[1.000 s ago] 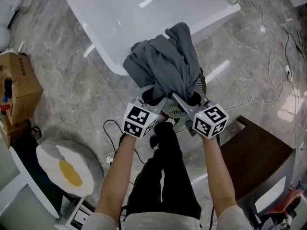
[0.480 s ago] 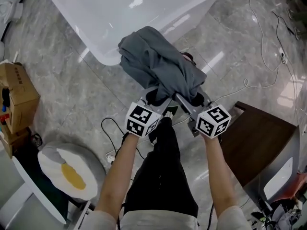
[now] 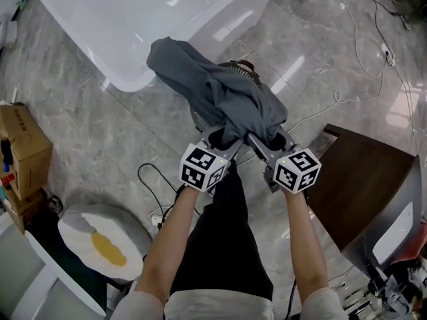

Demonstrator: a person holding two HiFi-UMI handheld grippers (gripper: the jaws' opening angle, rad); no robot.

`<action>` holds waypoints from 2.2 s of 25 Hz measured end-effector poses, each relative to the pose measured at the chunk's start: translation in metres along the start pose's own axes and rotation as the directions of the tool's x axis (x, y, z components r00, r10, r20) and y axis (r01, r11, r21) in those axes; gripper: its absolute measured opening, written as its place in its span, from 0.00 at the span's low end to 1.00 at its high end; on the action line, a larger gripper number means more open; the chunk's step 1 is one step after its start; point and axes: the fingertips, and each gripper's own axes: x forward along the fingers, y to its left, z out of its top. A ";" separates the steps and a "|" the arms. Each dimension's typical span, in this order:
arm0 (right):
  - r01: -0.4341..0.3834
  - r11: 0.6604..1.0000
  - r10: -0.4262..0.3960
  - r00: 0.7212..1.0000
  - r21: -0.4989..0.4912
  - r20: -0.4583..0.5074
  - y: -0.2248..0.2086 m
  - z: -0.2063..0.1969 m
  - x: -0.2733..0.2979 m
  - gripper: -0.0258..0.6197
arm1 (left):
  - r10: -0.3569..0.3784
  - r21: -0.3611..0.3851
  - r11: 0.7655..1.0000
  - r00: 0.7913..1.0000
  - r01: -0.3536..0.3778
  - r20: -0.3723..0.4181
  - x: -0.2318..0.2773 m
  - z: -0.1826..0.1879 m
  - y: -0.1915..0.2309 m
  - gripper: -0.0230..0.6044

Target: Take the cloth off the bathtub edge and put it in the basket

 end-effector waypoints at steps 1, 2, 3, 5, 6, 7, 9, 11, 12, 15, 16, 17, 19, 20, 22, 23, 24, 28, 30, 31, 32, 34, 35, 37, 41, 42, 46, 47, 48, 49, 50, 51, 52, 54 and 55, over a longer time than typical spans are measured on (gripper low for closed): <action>0.004 1.000 -0.004 1.000 0.007 -0.011 -0.003 -0.004 0.002 0.31 | 0.000 -0.011 1.000 1.000 0.000 -0.008 0.003 -0.004 0.002 0.38; 0.005 1.000 -0.004 1.000 0.014 -0.022 -0.006 -0.008 0.005 0.31 | 0.000 -0.022 1.000 1.000 0.000 -0.017 0.005 -0.008 0.005 0.38; 0.004 1.000 -0.003 0.999 0.020 -0.032 -0.008 -0.012 0.009 0.31 | 0.000 -0.030 1.000 1.000 -0.001 -0.026 0.007 -0.012 0.008 0.38; -0.001 0.999 0.002 0.999 0.034 -0.048 -0.012 -0.018 0.019 0.31 | 0.006 -0.039 0.999 0.999 -0.007 -0.042 0.009 -0.018 0.018 0.38; -0.004 0.999 0.006 0.999 0.041 -0.053 -0.014 -0.019 0.025 0.31 | 0.012 -0.043 0.999 0.999 -0.014 -0.048 0.011 -0.020 0.024 0.38; -0.007 0.999 0.009 0.998 0.047 -0.059 -0.016 -0.021 0.032 0.31 | 0.019 -0.048 0.999 0.998 -0.022 -0.054 0.011 -0.021 0.030 0.38; -0.012 0.998 0.017 0.997 0.062 -0.071 -0.018 -0.023 0.046 0.31 | 0.034 -0.063 0.997 0.997 -0.038 -0.066 0.012 -0.024 0.044 0.38; -0.014 0.997 0.021 0.996 0.080 -0.088 -0.021 -0.027 0.062 0.31 | 0.045 -0.079 0.996 0.996 -0.052 -0.083 0.014 -0.029 0.059 0.38; -0.012 0.996 0.021 0.995 0.091 -0.098 -0.022 -0.030 0.070 0.31 | 0.050 -0.086 0.995 0.994 -0.058 -0.093 0.014 -0.031 0.067 0.38; -0.005 0.992 0.021 0.992 0.125 -0.128 -0.029 -0.038 0.090 0.31 | 0.063 -0.100 0.992 0.990 -0.076 -0.123 0.018 -0.039 0.086 0.38; -0.001 0.991 0.020 0.990 0.132 -0.139 -0.031 -0.041 0.095 0.31 | 0.065 -0.105 0.991 0.989 -0.079 -0.132 0.020 -0.041 0.091 0.38; 0.004 0.990 0.017 0.988 0.138 -0.151 -0.035 -0.043 0.100 0.31 | 0.066 -0.111 0.990 0.988 -0.081 -0.139 0.023 -0.044 0.096 0.38; 0.019 0.989 0.007 0.984 0.149 -0.175 -0.045 -0.049 0.109 0.32 | 0.065 -0.122 0.989 0.986 -0.084 -0.154 0.032 -0.049 0.105 0.38; 0.027 0.987 0.002 0.983 0.155 -0.186 -0.050 -0.052 0.112 0.32 | 0.064 -0.128 0.988 0.985 -0.085 -0.161 0.037 -0.052 0.109 0.38; 0.042 0.985 -0.007 0.979 0.166 -0.205 -0.060 -0.057 0.119 0.32 | 0.062 -0.138 0.987 0.982 -0.088 -0.180 0.046 -0.057 0.115 0.38; 0.053 0.984 -0.015 0.976 0.170 -0.216 -0.065 -0.060 0.121 0.32 | 0.061 -0.140 0.986 0.979 -0.089 -0.192 0.050 -0.060 0.117 0.38; 0.066 0.983 -0.026 0.974 0.171 -0.227 -0.069 -0.063 0.123 0.32 | 0.062 -0.139 0.986 0.977 -0.091 -0.205 0.053 -0.064 0.119 0.38; 0.123 0.975 -0.074 0.964 0.183 -0.254 -0.084 -0.073 0.127 0.34 | 0.061 -0.140 0.985 0.969 -0.097 -0.240 0.065 -0.072 0.124 0.38; 0.147 0.969 -0.093 0.962 0.199 -0.256 -0.089 -0.078 0.125 0.34 | 0.049 -0.154 0.984 0.967 -0.090 -0.248 0.069 -0.077 0.123 0.38; 0.156 0.966 -0.101 0.961 0.206 -0.256 -0.091 -0.080 0.125 0.34 | 0.045 -0.160 0.983 0.967 -0.087 -0.252 0.072 -0.078 0.123 0.38; 0.164 0.964 -0.107 0.960 0.211 -0.258 -0.094 -0.082 0.124 0.34 | 0.041 -0.163 0.983 0.966 -0.085 -0.256 0.074 -0.080 0.123 0.38; 0.178 0.959 -0.116 0.957 0.219 -0.266 -0.098 -0.086 0.124 0.34 | 0.034 -0.169 0.982 0.964 -0.080 -0.263 0.078 -0.084 0.123 0.38; 0.183 0.958 -0.121 0.955 0.220 -0.270 -0.100 -0.088 0.126 0.34 | 0.031 -0.170 0.982 0.964 -0.078 -0.265 0.079 -0.086 0.124 0.38; 0.195 0.957 -0.133 0.954 0.217 -0.270 -0.103 -0.090 0.129 0.34 | 0.029 -0.165 0.983 0.963 -0.076 -0.267 0.081 -0.087 0.130 0.38; 0.219 0.948 -0.159 0.954 0.229 -0.253 -0.102 -0.093 0.133 0.34 | 0.029 -0.152 0.986 0.960 -0.074 -0.278 0.080 -0.089 0.137 0.38; 0.225 0.945 -0.165 0.954 0.237 -0.249 -0.102 -0.094 0.134 0.34 | 0.026 -0.151 0.986 0.959 -0.071 -0.281 0.079 -0.090 0.137 0.38; 0.263 0.927 -0.201 0.950 0.266 -0.240 -0.100 -0.098 0.137 0.35 | 0.004 -0.143 0.989 0.955 -0.048 -0.297 0.078 -0.092 0.142 0.38; 0.274 0.923 -0.210 0.947 0.270 -0.243 -0.098 -0.099 0.138 0.35 | -0.002 -0.139 0.989 0.952 -0.043 -0.305 0.076 -0.094 0.144 0.38; 0.285 0.919 -0.220 0.944 0.271 -0.245 -0.097 -0.100 0.139 0.35 | -0.005 -0.133 0.990 0.950 -0.039 -0.313 0.075 -0.094 0.146 0.38; 0.295 0.916 -0.231 0.942 0.271 -0.243 -0.096 -0.100 0.139 0.35 | -0.006 -0.125 0.992 0.947 -0.036 -0.320 0.074 -0.094 0.147 0.39; 0.305 0.912 -0.242 0.940 0.273 -0.242 -0.095 -0.100 0.138 0.35 | -0.009 -0.118 0.993 0.945 -0.032 -0.328 0.072 -0.094 0.148 0.39; 0.318 0.908 -0.254 0.936 0.274 -0.244 -0.093 -0.101 0.136 0.35 | -0.013 -0.114 0.993 0.942 -0.027 -0.335 0.070 -0.094 0.148 0.40; 0.337 0.902 -0.272 0.930 0.272 -0.249 -0.093 -0.102 0.135 0.35 | -0.019 -0.114 0.993 0.941 -0.021 -0.338 0.067 -0.094 0.148 0.40; 0.390 0.886 -0.323 0.908 0.253 -0.267 -0.095 -0.103 0.131 0.35 | -0.029 -0.118 0.993 0.943 -0.011 -0.333 0.063 -0.088 0.152 0.42; 0.414 0.877 -0.347 0.898 0.246 -0.272 -0.097 -0.103 0.129 0.35 | -0.031 -0.118 0.993 0.944 -0.009 -0.330 0.061 -0.084 0.155 0.42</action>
